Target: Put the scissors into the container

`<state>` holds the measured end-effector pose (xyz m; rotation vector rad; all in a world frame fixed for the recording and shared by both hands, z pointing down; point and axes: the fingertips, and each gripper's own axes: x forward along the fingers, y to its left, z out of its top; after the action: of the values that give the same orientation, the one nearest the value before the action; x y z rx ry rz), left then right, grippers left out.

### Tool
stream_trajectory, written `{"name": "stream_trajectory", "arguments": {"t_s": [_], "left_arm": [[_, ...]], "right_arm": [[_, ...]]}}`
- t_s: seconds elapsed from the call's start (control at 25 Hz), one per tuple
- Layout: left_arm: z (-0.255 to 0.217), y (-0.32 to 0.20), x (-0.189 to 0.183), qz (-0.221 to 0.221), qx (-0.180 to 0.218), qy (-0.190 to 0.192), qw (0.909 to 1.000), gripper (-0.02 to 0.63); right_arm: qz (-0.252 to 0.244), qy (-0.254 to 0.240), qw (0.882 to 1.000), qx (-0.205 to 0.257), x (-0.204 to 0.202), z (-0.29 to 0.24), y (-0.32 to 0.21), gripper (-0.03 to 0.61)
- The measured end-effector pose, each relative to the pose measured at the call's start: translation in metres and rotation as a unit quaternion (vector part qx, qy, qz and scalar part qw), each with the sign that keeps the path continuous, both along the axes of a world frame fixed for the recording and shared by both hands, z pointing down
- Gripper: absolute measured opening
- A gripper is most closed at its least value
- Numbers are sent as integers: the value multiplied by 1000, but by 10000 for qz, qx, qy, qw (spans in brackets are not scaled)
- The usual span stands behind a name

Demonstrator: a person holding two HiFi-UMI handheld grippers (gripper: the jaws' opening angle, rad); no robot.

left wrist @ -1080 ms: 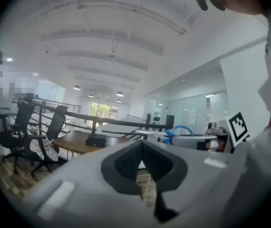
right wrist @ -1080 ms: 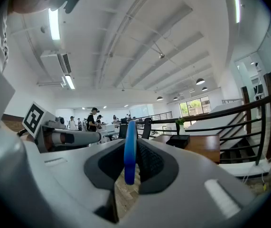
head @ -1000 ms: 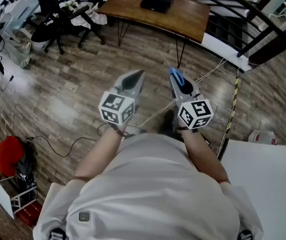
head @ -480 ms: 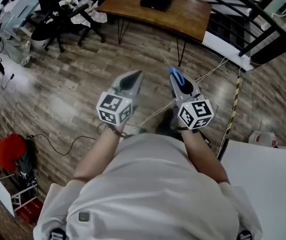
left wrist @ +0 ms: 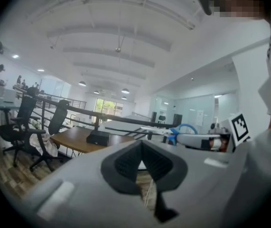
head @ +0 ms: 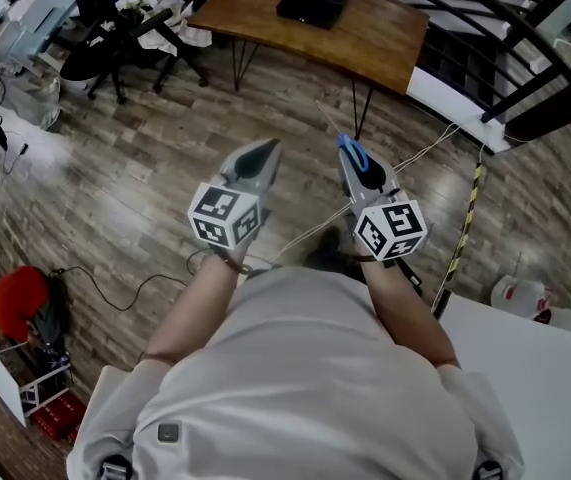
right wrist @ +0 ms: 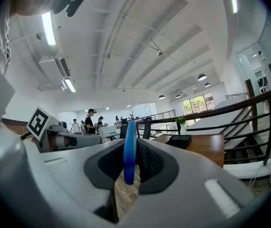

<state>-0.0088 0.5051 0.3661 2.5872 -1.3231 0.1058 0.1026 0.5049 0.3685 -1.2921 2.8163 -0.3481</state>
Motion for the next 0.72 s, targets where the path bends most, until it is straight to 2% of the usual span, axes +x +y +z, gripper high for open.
{"name": "stream_trajectory", "arguments": {"t_s": [0.16, 0.28, 0.36, 0.48, 0.72], "left_arm": [[7, -51, 31, -53, 57, -39, 10000, 3], [11, -90, 56, -159, -89, 80, 9998, 3], [2, -110, 67, -262, -42, 140, 9996, 3], [-14, -133, 76, -375, 117, 111, 9992, 3], [-14, -153, 96, -468, 159, -49, 9988, 3]], "right_arm": [[-117, 2, 9999, 25, 28, 5, -47, 58], [-264, 71, 9996, 11, 48, 2, -84, 58], [-332, 117, 9994, 61, 60, -7, -103, 58], [-433, 153, 9988, 170, 72, -15, -124, 58], [-498, 33, 9987, 65, 93, -7, -147, 58]]}}
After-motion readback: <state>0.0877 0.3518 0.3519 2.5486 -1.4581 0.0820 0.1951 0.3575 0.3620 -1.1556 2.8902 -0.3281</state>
